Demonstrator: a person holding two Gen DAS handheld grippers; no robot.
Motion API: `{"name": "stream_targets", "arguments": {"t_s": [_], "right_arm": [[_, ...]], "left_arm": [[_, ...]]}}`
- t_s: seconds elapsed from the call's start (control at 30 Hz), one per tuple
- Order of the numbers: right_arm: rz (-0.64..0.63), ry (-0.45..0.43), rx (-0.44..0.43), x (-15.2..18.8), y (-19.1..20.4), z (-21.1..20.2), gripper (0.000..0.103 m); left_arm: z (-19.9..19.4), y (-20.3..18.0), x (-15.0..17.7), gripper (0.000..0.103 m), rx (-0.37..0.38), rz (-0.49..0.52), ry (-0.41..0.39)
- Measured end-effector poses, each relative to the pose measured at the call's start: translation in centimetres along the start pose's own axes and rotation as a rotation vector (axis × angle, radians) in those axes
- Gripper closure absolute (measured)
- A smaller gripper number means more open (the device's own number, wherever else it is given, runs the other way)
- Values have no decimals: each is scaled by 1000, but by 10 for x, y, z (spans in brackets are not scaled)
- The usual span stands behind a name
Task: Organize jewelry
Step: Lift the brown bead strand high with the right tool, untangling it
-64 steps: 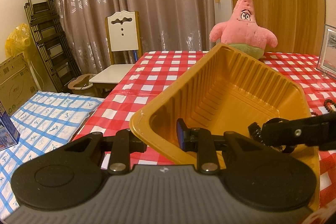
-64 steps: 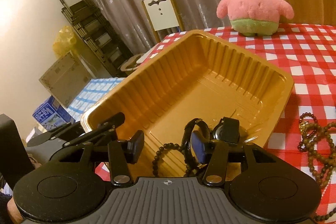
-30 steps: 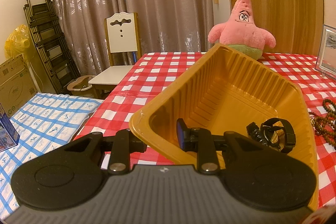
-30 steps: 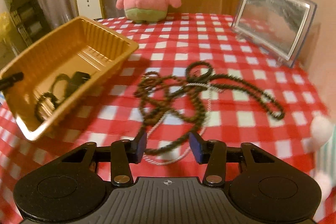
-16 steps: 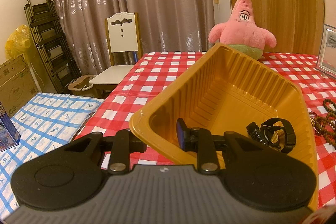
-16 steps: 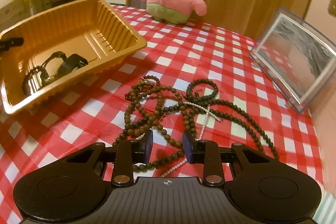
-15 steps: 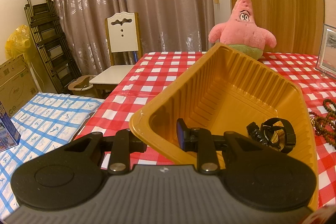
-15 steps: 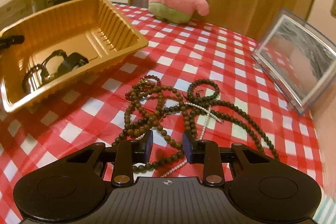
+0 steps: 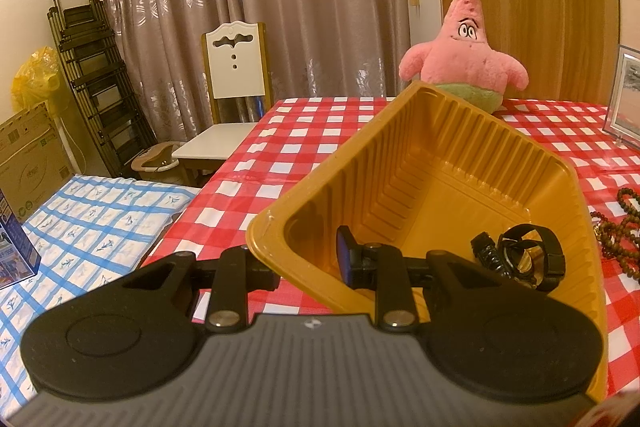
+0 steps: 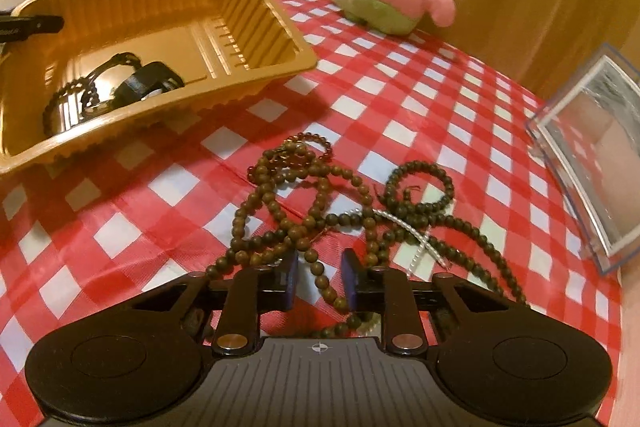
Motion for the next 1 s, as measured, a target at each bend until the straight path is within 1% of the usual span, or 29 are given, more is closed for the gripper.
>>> {"name": "stream_targets", "arguments": {"t_s": [0.1,0.17,0.27,0.43,0.5,0.67,0.8,1.0], "right_arm": [[-33,13,-3,-1,4,1,96],[-13,-12,0,-6,3,-4,97],[67,-87,10,-21,-5,-22,97],[180,-237,37,-61,-26,-63,97],[218,-292,41,-79,-35,-81,97],[276,-395,46,-107,-51,-119,97],[310,-445,41,-121,-57,-146,97],[363,-482,12,-132,-59,-176,97]], "left_arm": [[0,0,0,78,0,0,0],[0,1,0,78,1,1,-1],[-1,1,0,78,0,1,-2],[-1,2,0,78,0,3,-3],[-1,2,1,78,1,4,-4],[-1,1,1,78,0,4,-4],[-1,0,1,78,0,4,-4],[-1,0,1,78,0,5,-4]]}}
Point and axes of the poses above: each gripper's, at about its wrist camera, not at the fingertips, and z roughly the way its jaws point, y to its left, x to its underside, the point moved 8 cm from there along z, roughly the way its jaws point, and after that the axes turned 4 degrees about x, right-handed, at the moved point
